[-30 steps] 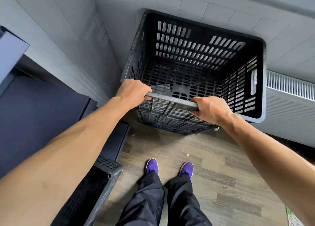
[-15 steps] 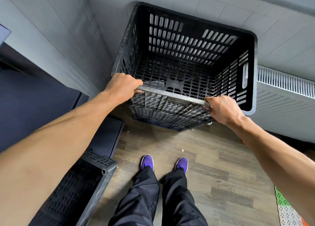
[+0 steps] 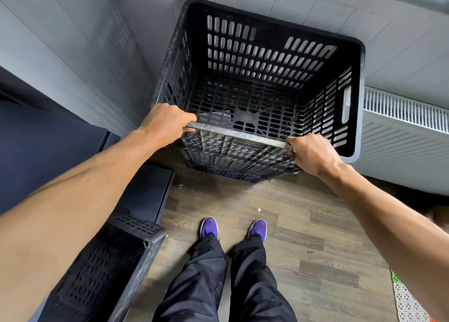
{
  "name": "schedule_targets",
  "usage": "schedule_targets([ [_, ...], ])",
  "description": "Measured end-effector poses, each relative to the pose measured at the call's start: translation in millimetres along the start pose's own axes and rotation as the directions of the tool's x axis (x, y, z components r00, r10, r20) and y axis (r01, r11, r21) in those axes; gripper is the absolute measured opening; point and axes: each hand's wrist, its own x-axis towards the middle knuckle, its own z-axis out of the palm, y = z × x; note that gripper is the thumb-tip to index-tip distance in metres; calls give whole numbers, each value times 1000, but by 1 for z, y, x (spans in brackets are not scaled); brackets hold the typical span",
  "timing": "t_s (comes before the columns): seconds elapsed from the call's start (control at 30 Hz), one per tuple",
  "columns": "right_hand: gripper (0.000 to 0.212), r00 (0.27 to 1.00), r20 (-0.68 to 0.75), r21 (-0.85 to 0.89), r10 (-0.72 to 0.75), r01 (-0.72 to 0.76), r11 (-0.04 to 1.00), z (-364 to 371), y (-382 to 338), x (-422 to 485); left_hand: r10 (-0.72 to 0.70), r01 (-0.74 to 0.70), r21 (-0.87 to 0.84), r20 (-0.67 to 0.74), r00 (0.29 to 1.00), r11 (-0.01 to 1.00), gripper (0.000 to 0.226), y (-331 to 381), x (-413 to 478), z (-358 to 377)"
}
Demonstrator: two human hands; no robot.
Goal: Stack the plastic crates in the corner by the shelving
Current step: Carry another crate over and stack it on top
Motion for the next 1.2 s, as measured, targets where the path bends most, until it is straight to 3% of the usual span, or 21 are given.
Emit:
schedule_targets([
  [0.33, 7, 1000, -14, 17, 13, -13, 1000, -8, 4, 5, -37, 38, 6, -29, 999, 999, 29, 2, 5, 0],
  [0.53, 22, 999, -45, -14, -4, 4, 1000, 3, 10, 2, -63, 63, 9, -33, 997, 998, 19, 8, 3, 8],
  [0.77, 9, 999, -39, 10, 31, -31, 999, -2, 6, -1, -69, 69, 25, -2, 998, 997, 19, 5, 8, 2],
  [1.2, 26, 997, -73, 16, 34, -33, 999, 8, 4, -1, 3, -2, 15, -32, 999, 1000, 26, -4, 4, 4],
])
